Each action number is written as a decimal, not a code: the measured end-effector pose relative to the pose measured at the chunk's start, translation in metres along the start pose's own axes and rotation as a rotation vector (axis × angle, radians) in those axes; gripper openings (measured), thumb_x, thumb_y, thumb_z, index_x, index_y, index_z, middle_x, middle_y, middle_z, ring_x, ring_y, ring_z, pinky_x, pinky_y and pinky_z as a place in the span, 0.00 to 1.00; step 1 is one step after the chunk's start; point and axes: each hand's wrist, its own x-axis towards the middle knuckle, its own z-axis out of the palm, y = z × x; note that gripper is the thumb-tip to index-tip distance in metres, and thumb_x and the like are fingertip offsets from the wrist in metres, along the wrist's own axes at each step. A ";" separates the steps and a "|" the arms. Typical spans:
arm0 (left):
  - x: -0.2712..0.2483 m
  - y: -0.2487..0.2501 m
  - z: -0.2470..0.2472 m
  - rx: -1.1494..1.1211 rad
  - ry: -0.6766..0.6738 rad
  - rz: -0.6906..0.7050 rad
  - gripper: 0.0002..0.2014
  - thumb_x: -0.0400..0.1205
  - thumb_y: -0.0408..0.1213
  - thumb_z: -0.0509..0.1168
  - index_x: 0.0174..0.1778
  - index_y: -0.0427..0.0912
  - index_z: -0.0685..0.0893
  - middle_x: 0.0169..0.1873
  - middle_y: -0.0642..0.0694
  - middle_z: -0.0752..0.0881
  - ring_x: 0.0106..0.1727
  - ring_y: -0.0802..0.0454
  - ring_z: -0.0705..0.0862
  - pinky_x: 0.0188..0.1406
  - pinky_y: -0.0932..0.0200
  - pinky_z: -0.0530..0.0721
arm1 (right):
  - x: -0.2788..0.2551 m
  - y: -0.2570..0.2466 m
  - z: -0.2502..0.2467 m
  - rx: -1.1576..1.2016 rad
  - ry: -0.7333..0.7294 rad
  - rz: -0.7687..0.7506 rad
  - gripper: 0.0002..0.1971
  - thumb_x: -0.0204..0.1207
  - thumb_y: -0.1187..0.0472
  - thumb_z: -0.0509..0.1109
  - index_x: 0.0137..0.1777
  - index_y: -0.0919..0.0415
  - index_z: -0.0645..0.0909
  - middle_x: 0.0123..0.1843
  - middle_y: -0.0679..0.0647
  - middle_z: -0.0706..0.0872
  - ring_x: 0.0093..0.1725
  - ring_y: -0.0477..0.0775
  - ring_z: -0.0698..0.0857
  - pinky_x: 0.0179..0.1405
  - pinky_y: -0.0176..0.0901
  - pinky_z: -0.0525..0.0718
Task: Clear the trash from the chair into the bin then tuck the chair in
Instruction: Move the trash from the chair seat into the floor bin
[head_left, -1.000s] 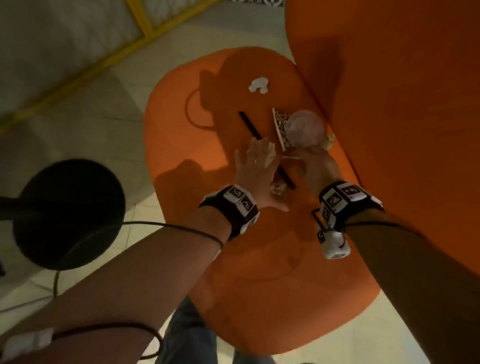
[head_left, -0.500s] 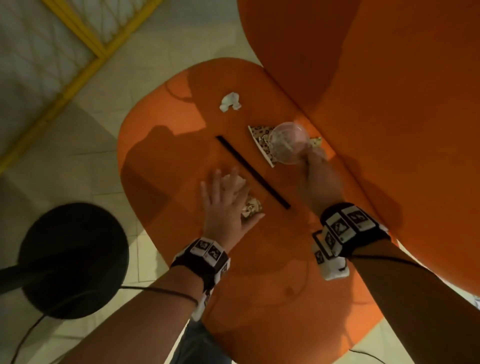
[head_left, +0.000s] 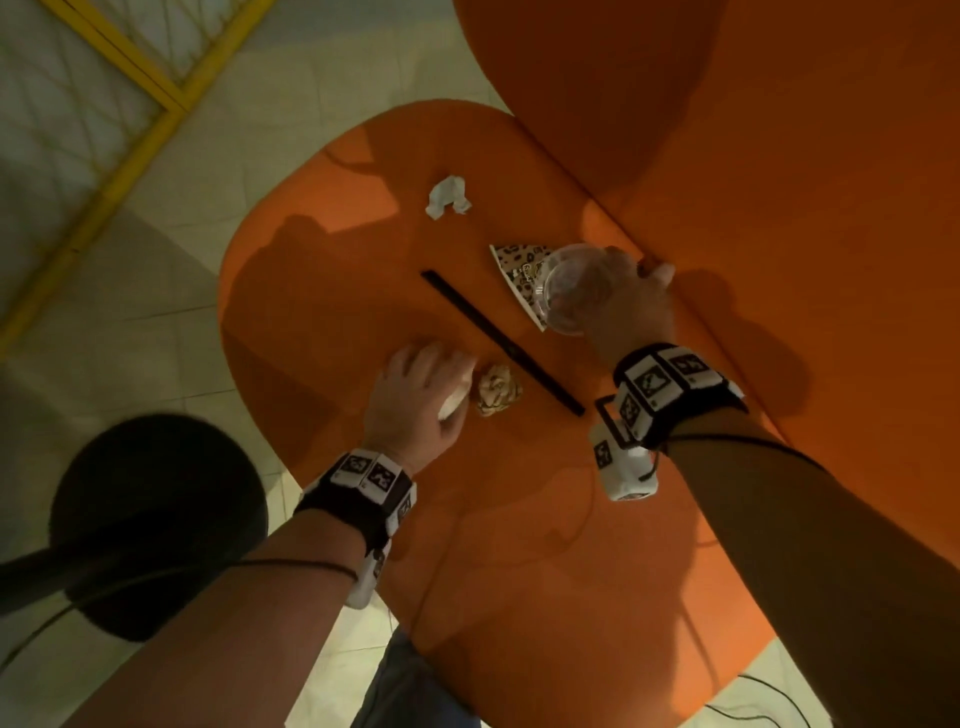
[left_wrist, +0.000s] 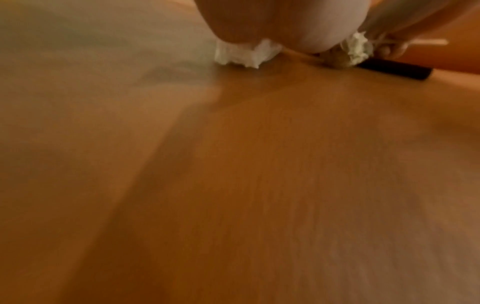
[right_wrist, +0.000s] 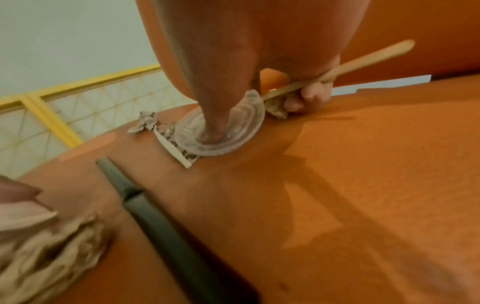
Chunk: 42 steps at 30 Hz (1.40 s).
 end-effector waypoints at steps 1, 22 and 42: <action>0.006 0.001 -0.005 -0.055 0.016 -0.036 0.16 0.74 0.45 0.63 0.58 0.48 0.77 0.49 0.42 0.86 0.46 0.42 0.84 0.36 0.58 0.80 | 0.001 -0.003 -0.005 -0.081 -0.045 0.001 0.36 0.73 0.45 0.71 0.79 0.54 0.63 0.77 0.67 0.63 0.72 0.70 0.68 0.66 0.59 0.73; 0.180 -0.023 -0.055 -0.060 -0.438 -0.128 0.20 0.83 0.42 0.61 0.72 0.42 0.75 0.78 0.42 0.67 0.80 0.40 0.60 0.78 0.45 0.61 | 0.024 -0.028 0.008 0.011 -0.127 -0.129 0.45 0.67 0.47 0.79 0.80 0.59 0.61 0.76 0.64 0.63 0.71 0.66 0.72 0.66 0.53 0.76; -0.013 0.049 -0.029 -0.259 -0.143 -0.726 0.26 0.76 0.35 0.70 0.70 0.44 0.72 0.64 0.40 0.74 0.63 0.45 0.76 0.54 0.60 0.77 | -0.058 0.007 0.020 0.081 -0.364 -0.153 0.29 0.75 0.49 0.72 0.73 0.58 0.71 0.68 0.58 0.80 0.65 0.60 0.80 0.53 0.41 0.73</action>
